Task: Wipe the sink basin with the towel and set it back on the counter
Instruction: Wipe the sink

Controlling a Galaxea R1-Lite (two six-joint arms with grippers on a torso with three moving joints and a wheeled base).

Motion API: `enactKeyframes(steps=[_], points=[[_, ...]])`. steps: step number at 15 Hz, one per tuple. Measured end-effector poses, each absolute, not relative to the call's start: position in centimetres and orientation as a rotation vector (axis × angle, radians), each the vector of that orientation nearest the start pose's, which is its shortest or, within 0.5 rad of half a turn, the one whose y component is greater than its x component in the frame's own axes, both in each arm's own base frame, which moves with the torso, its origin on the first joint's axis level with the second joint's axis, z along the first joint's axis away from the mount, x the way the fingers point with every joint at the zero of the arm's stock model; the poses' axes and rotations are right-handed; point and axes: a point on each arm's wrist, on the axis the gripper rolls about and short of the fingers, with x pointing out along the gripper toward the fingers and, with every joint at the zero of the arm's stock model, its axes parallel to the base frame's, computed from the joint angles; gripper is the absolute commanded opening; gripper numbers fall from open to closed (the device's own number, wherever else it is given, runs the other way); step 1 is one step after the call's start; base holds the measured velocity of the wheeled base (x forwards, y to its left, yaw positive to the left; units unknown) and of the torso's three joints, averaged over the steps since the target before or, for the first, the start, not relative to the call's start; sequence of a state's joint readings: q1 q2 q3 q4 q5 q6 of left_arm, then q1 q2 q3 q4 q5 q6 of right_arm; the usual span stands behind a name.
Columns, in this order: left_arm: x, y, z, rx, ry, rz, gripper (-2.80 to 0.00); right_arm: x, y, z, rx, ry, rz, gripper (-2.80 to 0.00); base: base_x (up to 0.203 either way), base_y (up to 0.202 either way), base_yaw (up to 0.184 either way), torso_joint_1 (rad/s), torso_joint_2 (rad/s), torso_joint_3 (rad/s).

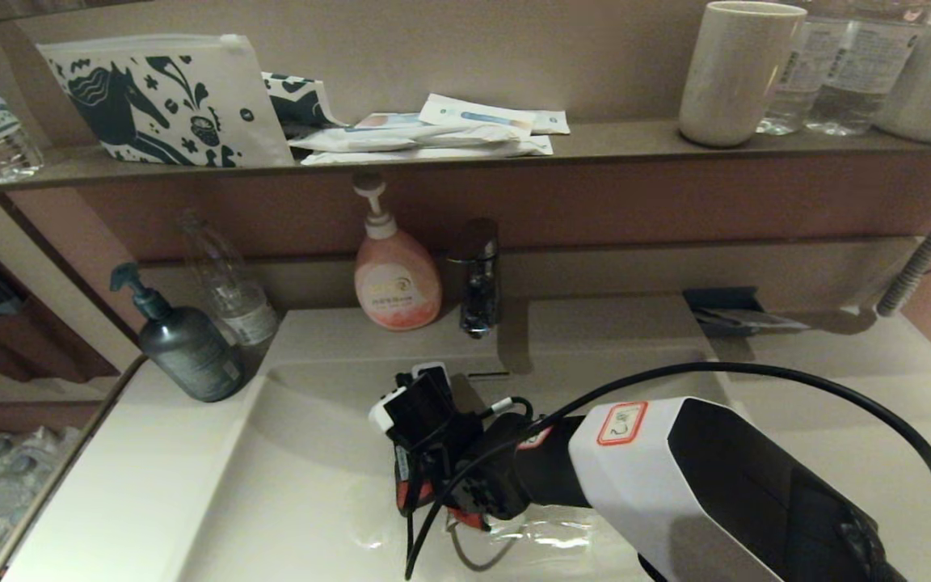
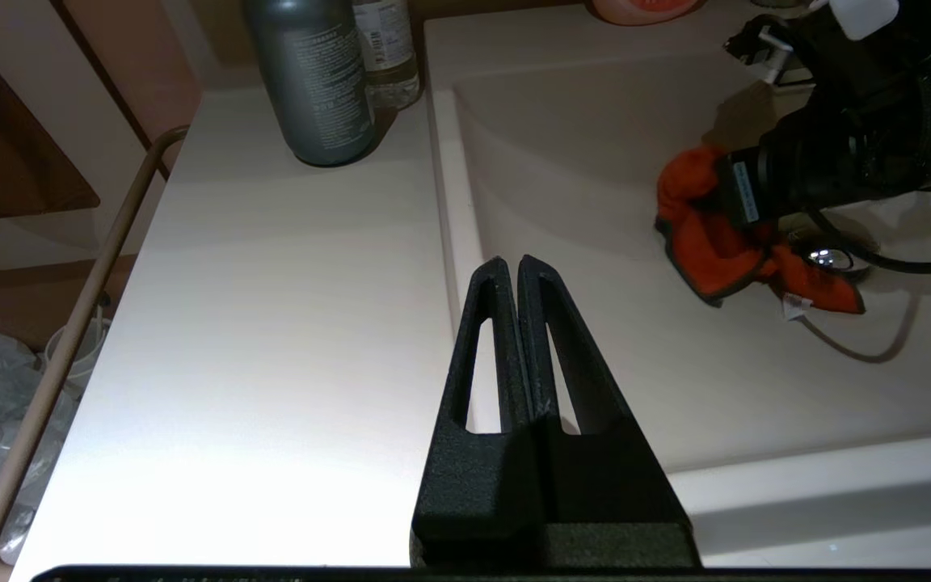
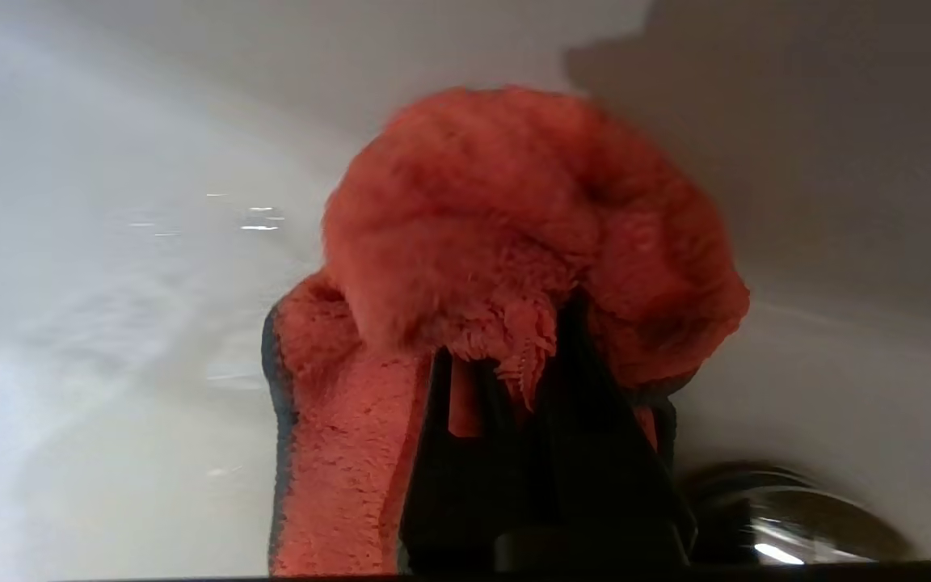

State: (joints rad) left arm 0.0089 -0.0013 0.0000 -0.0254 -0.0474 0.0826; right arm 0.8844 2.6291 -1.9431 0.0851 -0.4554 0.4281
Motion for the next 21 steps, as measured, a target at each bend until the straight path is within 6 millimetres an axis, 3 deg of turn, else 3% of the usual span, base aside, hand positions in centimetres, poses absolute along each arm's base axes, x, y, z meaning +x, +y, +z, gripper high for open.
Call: enactKeyframes(steps=[7,14,18,21], points=[[-2.3,-0.1,7.8,0.083,-0.029,-0.037,-2.8,34.1,35.1,2.5,-0.12,0.721,0.146,-2.8,0.0,0.0,0.0,0.0,0.0,0.0],[-2.3,-0.1,7.8,0.083,-0.029,-0.037,-2.8,33.0,27.4,2.6,-0.184,0.831,-0.035,-2.8,0.0,0.0,0.0,0.0,0.0,0.0],[-2.3,-0.1,7.8,0.083,-0.028,-0.037,-2.8,30.5,23.3,2.4,-0.229,0.919,-0.096,-2.8,0.0,0.0,0.0,0.0,0.0,0.0],[-2.3,-0.1,7.8,0.083,-0.029,-0.037,-2.8,27.8,21.7,2.9,-0.248,1.01,-0.089,-2.8,0.0,0.0,0.0,0.0,0.0,0.0]])
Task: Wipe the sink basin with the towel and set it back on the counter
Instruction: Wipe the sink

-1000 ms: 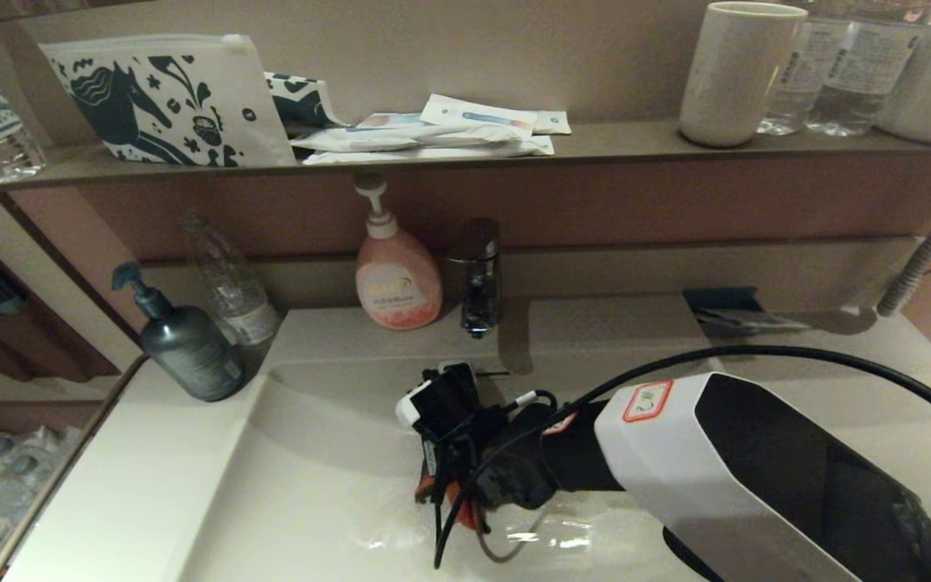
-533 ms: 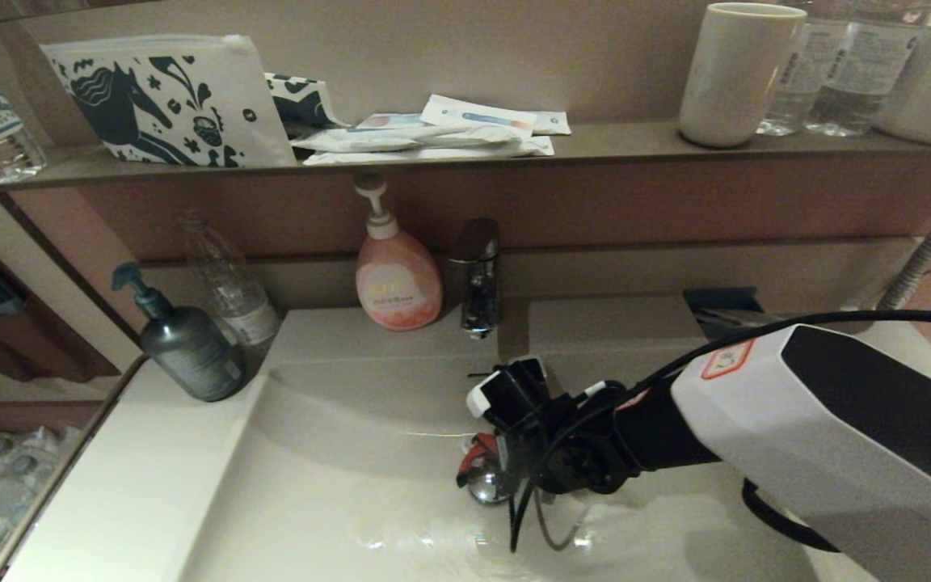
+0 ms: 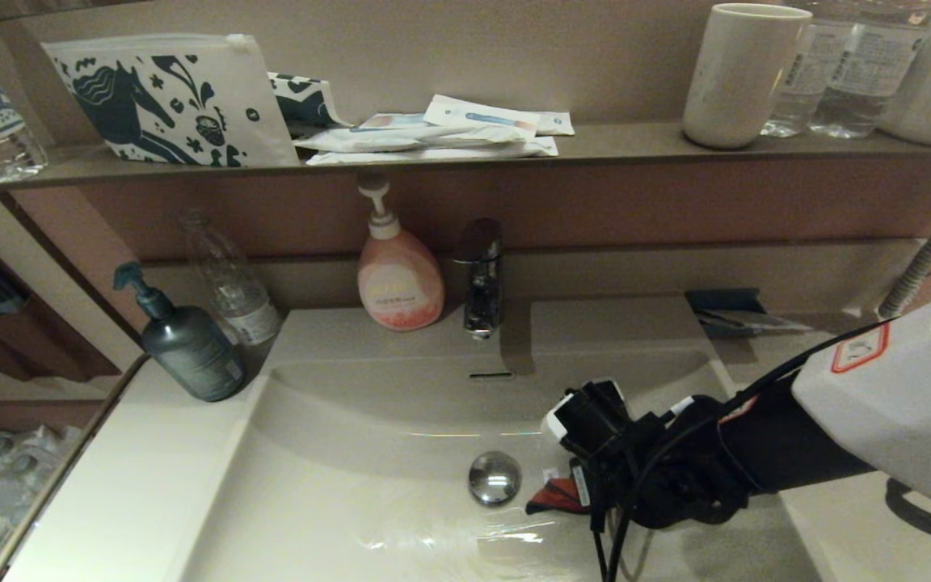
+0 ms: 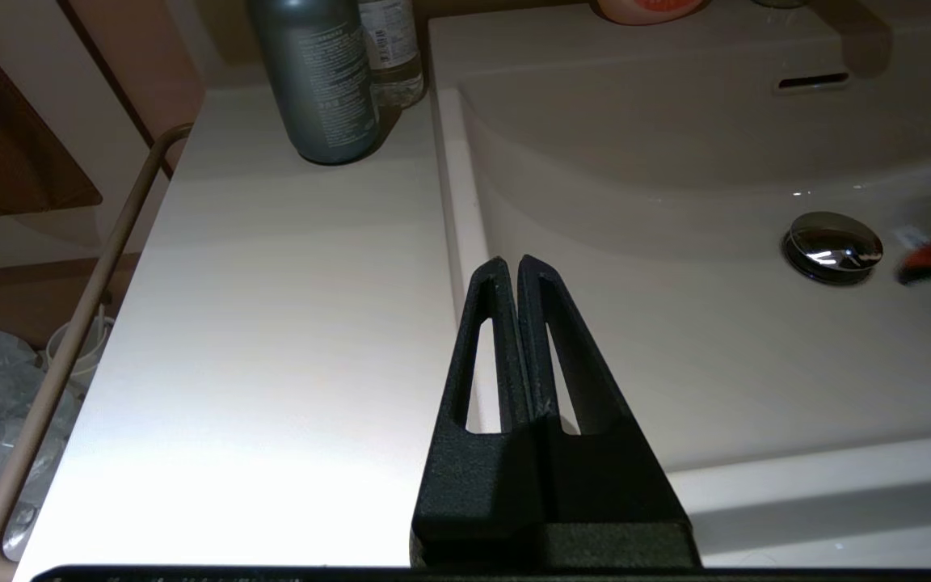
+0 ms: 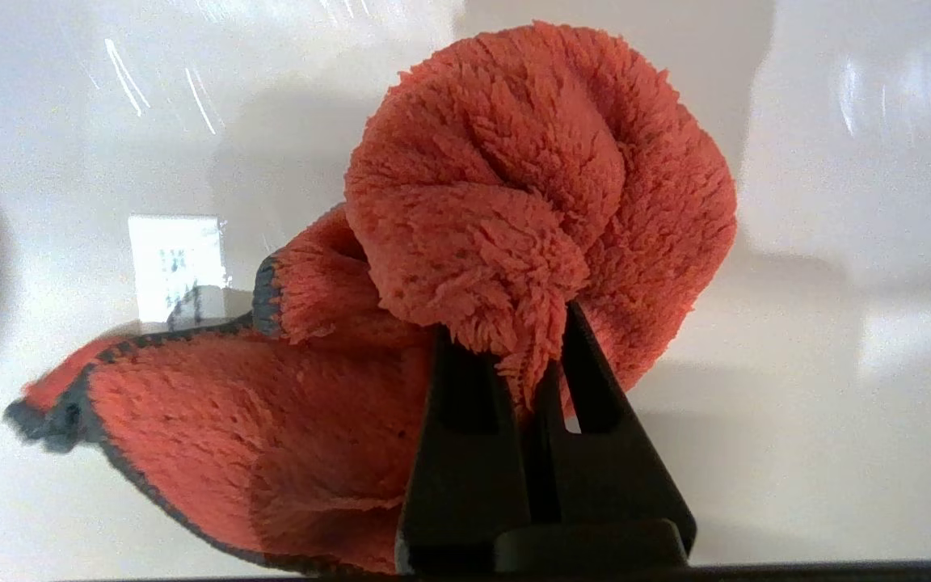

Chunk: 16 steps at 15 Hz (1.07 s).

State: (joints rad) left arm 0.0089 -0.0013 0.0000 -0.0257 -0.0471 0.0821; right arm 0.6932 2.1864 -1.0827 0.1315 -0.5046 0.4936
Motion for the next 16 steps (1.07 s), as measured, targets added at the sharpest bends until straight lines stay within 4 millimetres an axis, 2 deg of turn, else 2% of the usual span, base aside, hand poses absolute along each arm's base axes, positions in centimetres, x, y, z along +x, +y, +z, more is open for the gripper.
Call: enactKeyframes(steps=[3,6,10,16], points=[[-2.3,-0.1,7.8,0.083,-0.029,-0.037,-2.8,24.4,22.0,3.8,-0.212,1.182,-0.038,-2.8,0.0,0.0,0.0,0.0,0.0,0.0],[-2.3,-0.1,7.8,0.083,-0.029,-0.037,-2.8,22.8,23.7,3.8,-0.164,1.257,0.048,-2.8,0.0,0.0,0.0,0.0,0.0,0.0],[-2.3,-0.1,7.8,0.083,-0.029,-0.037,-2.8,22.3,28.2,2.8,-0.108,1.29,0.169,-2.8,0.0,0.0,0.0,0.0,0.0,0.0],[-2.3,-0.1,7.8,0.083,-0.028,-0.037,-2.8,22.7,36.3,2.0,-0.063,1.198,0.339,-2.8,0.0,0.0,0.0,0.0,0.0,0.0]])
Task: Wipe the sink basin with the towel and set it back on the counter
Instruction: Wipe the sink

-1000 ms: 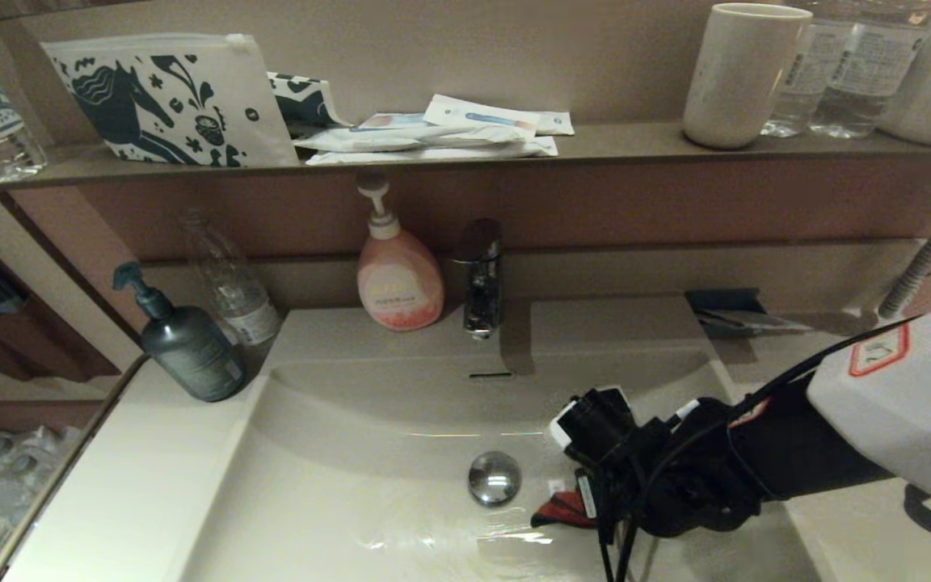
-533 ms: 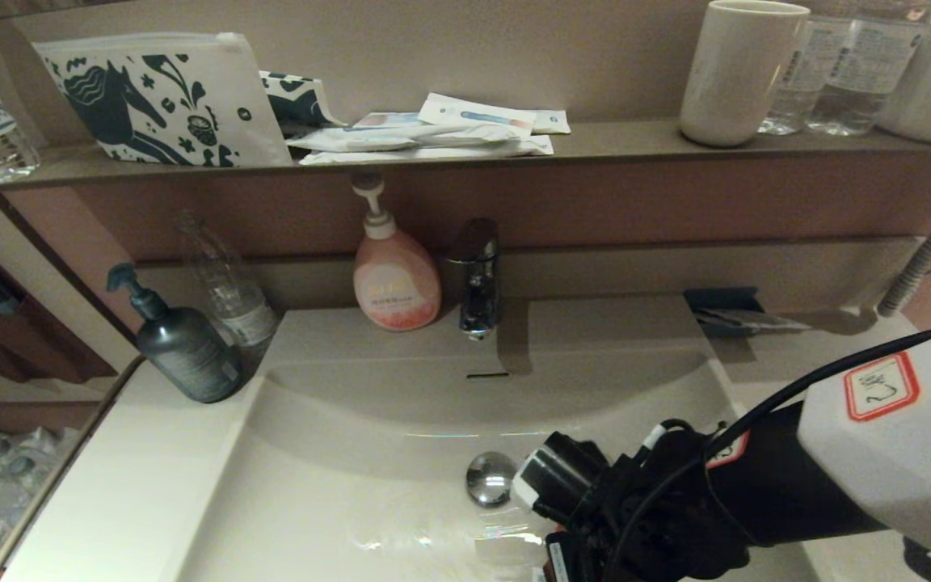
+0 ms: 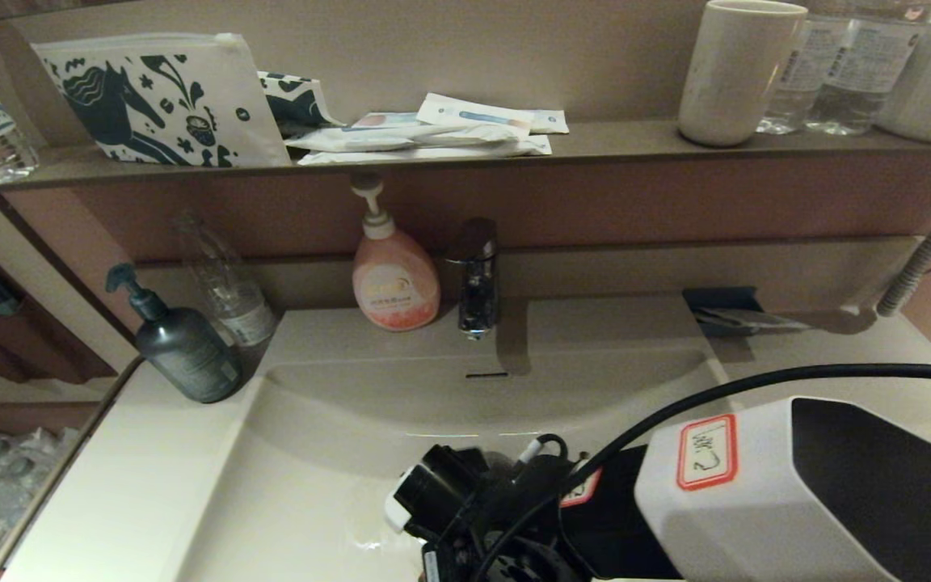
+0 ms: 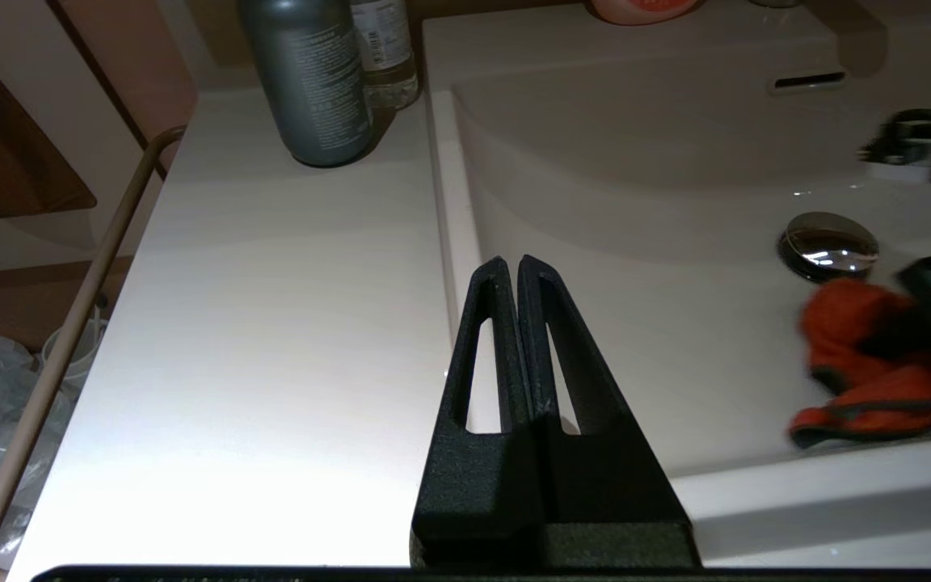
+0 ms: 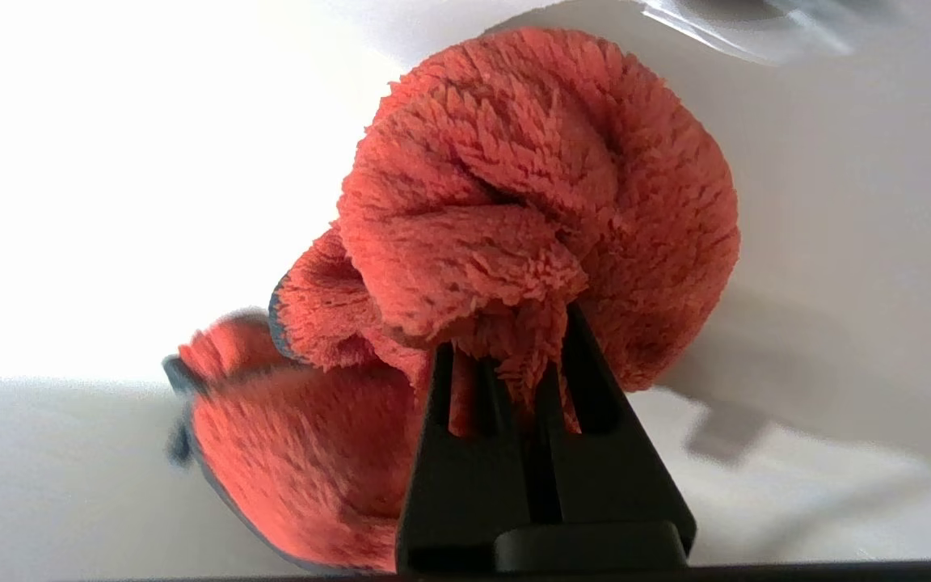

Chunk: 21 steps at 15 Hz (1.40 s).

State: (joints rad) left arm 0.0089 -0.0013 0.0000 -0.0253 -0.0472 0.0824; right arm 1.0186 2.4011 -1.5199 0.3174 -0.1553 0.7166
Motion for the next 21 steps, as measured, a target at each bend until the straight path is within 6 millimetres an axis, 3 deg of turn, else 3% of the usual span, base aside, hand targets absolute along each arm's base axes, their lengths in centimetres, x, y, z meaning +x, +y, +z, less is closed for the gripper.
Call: enactKeyframes(steps=[4,8,14,21], points=[[-2.3,-0.1,7.8,0.083,-0.029,-0.037,-2.8,23.5,40.5,2.6,-0.013,1.093,0.409,-2.8,0.0,0.0,0.0,0.0,0.0,0.0],[-2.3,-0.1,7.8,0.083,-0.029,-0.037,-2.8,25.3,42.3,3.4,0.014,0.955,0.387,-2.8,0.0,0.0,0.0,0.0,0.0,0.0],[-2.3,-0.1,7.8,0.083,-0.029,-0.037,-2.8,28.2,42.9,2.7,0.027,0.779,0.35,-2.8,0.0,0.0,0.0,0.0,0.0,0.0],[-2.3,-0.1,7.8,0.083,-0.028,-0.037,-2.8,31.3,40.3,2.2,0.007,0.706,0.176,-2.8,0.0,0.0,0.0,0.0,0.0,0.0]])
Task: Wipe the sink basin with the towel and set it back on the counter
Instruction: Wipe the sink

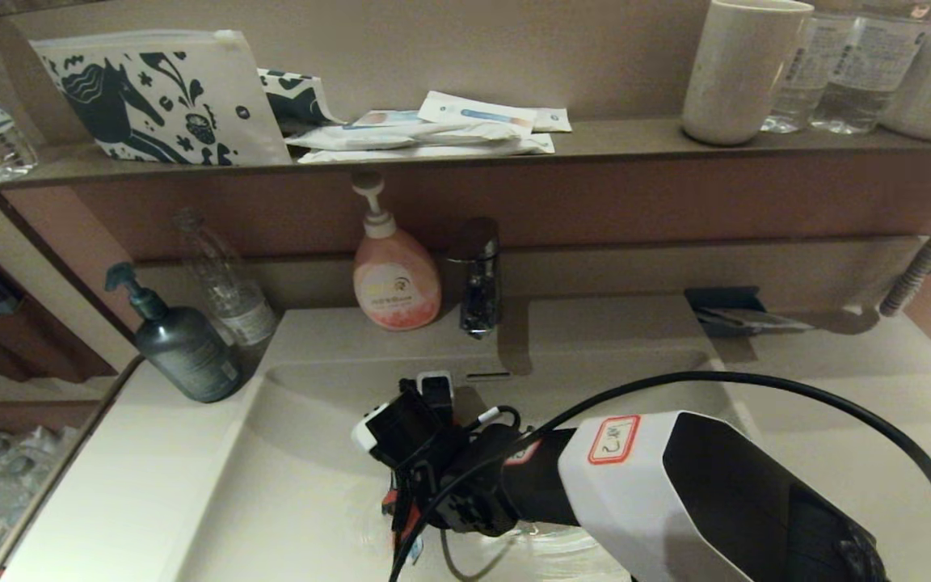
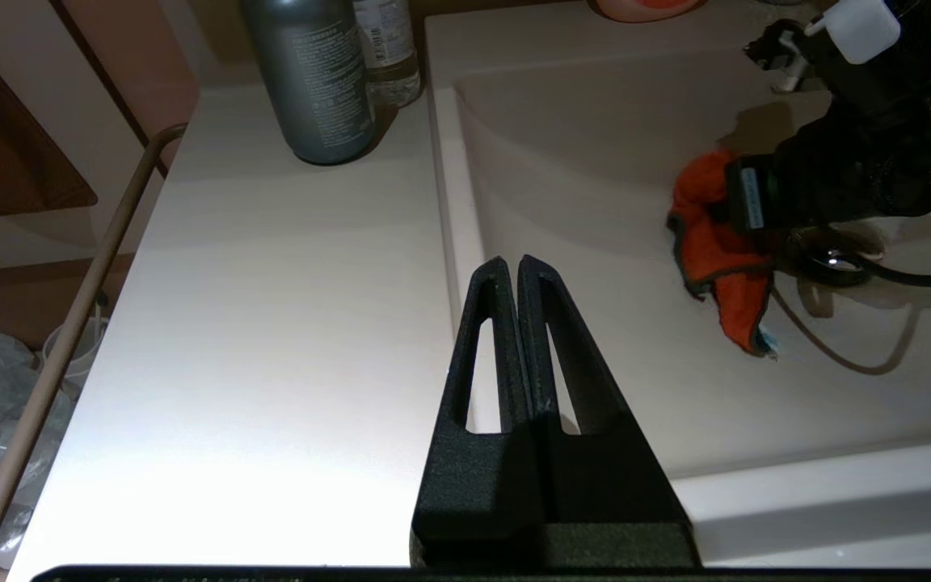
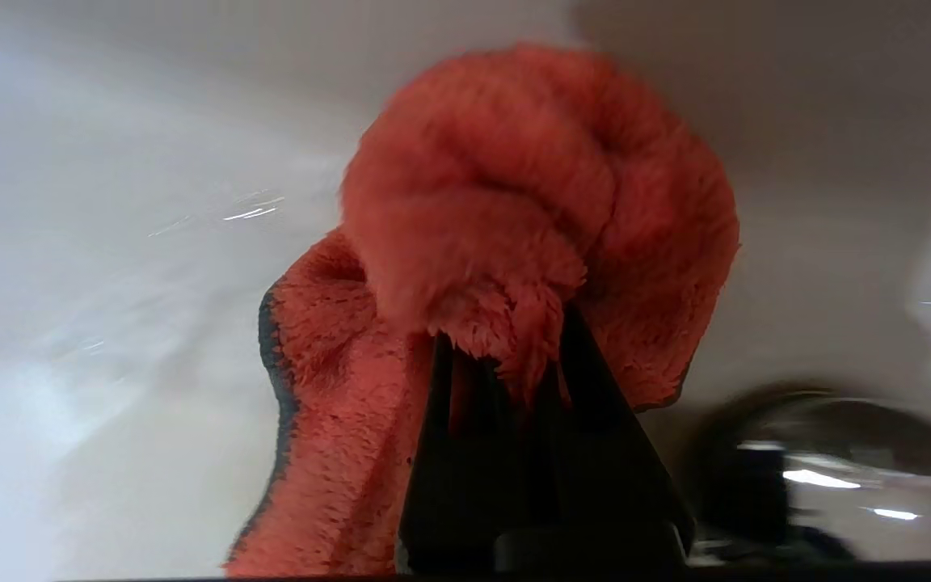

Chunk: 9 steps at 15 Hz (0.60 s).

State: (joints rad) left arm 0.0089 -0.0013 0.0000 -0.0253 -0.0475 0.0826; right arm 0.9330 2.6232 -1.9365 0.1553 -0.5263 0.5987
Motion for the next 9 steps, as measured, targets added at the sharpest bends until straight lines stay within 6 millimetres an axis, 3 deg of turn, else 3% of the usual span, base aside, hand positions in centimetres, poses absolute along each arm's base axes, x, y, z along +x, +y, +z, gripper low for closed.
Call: enactKeyframes(steps=[5,9], points=[[-2.3,-0.1,7.8,0.083,-0.028,-0.037,-2.8,30.9,36.1,3.0,-0.052,0.741,0.067,-2.8,0.0,0.0,0.0,0.0,0.0,0.0],[-2.3,-0.1,7.8,0.083,-0.029,-0.037,-2.8,30.9,30.7,3.0,-0.084,0.781,-0.049,-2.8,0.0,0.0,0.0,0.0,0.0,0.0]])
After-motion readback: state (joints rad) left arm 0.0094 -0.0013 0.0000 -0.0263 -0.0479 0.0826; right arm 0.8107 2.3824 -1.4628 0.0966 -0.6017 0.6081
